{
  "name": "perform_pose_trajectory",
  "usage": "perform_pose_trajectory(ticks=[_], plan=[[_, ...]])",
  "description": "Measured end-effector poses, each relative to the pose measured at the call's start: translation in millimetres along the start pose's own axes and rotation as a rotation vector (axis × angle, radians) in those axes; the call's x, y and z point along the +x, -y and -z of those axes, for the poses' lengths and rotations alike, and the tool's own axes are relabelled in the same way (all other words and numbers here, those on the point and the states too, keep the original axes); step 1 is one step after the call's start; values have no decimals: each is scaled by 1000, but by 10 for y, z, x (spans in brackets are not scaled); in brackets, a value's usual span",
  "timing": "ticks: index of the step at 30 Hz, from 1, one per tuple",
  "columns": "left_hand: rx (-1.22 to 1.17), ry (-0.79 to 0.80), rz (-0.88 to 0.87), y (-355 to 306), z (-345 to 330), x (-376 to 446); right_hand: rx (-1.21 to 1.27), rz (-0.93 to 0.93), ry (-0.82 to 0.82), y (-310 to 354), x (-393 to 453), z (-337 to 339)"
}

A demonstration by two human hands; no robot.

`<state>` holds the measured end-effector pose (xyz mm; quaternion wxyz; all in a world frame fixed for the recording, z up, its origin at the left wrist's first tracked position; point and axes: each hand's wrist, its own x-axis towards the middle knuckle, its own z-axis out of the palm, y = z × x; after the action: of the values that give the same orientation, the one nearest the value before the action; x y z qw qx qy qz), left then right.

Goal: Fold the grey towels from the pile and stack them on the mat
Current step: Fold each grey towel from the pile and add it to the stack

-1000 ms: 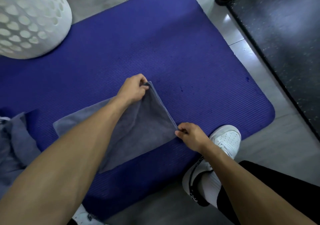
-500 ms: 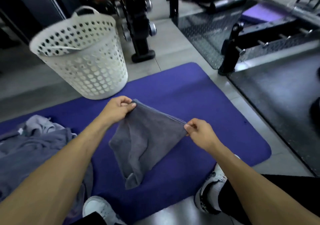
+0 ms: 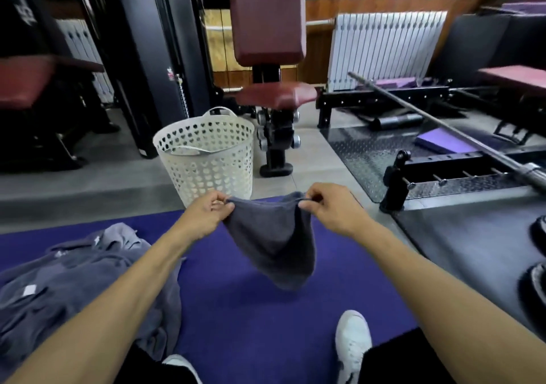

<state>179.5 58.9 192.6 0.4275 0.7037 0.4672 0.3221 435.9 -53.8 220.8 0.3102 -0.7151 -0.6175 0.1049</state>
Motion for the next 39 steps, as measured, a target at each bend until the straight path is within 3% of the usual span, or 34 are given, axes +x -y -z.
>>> perform_pose_trajectory(ticks=[5, 11, 17, 24, 30, 34, 36, 39], plan=[[-186, -184, 69, 87, 153, -73, 77, -78, -79, -32, 51, 110], [-219, -116, 130, 204, 227, -108, 171, -183, -24, -225, 106, -200], [-70, -96, 210, 319, 204, -200, -90, -98, 175, -234, 103, -254], [40, 50, 371, 240, 91, -266, -71, -64, 309, -431, -88, -164], [-83, 294, 332, 8, 88, -429, 316, -214, 259, -492, -247, -2], [-200, 156, 336, -62, 6, -412, 500, -270, 128, -428, -251, 11], [-182, 92, 345, -17, -41, -338, 444, -282, 110, -426, -212, -32], [-40, 70, 405, 172, -107, -178, 204, -302, 247, -529, -67, -172]])
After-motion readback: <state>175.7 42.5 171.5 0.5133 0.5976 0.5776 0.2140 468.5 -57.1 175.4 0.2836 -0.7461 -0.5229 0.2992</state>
